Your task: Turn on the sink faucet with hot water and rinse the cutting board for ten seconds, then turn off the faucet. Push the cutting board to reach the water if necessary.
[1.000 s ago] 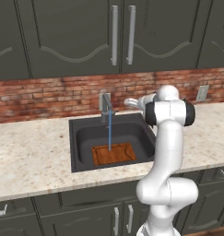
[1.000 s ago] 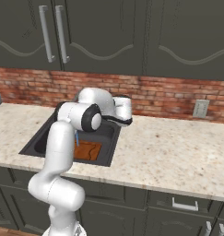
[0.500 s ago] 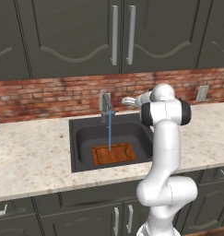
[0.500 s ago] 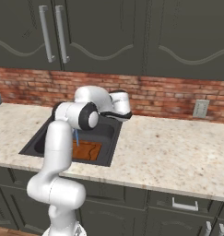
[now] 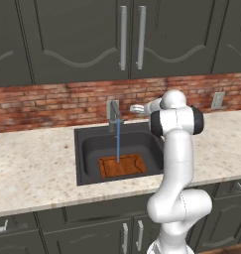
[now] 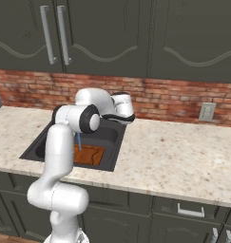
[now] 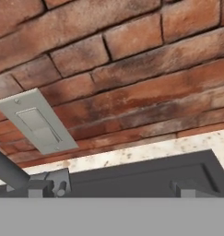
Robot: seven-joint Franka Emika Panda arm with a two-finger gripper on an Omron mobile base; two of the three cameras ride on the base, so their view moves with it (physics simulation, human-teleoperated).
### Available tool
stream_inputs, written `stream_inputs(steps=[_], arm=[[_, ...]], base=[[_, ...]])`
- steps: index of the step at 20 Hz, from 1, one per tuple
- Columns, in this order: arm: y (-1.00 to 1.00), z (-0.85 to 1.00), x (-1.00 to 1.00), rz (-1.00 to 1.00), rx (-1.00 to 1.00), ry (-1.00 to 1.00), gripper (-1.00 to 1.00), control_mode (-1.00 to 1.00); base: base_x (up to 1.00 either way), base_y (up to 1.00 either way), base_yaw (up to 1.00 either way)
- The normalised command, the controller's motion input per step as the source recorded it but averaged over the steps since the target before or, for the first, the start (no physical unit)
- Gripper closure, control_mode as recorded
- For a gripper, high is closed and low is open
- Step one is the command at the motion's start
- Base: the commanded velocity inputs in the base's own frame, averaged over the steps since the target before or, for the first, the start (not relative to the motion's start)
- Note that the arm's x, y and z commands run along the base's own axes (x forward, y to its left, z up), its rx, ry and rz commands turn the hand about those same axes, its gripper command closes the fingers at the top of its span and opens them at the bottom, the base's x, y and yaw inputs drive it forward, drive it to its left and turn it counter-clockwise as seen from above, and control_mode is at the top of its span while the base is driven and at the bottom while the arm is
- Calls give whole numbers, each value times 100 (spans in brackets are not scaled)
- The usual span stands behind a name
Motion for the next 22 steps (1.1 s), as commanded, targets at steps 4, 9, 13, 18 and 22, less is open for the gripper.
stream_inputs(steps=[4, 9, 13, 18, 22], arm=[[0, 0, 0, 0, 0, 0, -100, -100], [0, 0, 0, 0, 0, 0, -100, -100], [0, 0, 0, 0, 0, 0, -100, -100], [0, 0, 0, 0, 0, 0, -100, -100], [0, 0, 0, 0, 0, 0, -100, -100]], base=[[0, 0, 0], [0, 0, 0], [0, 0, 0], [0, 0, 0], [0, 0, 0]])
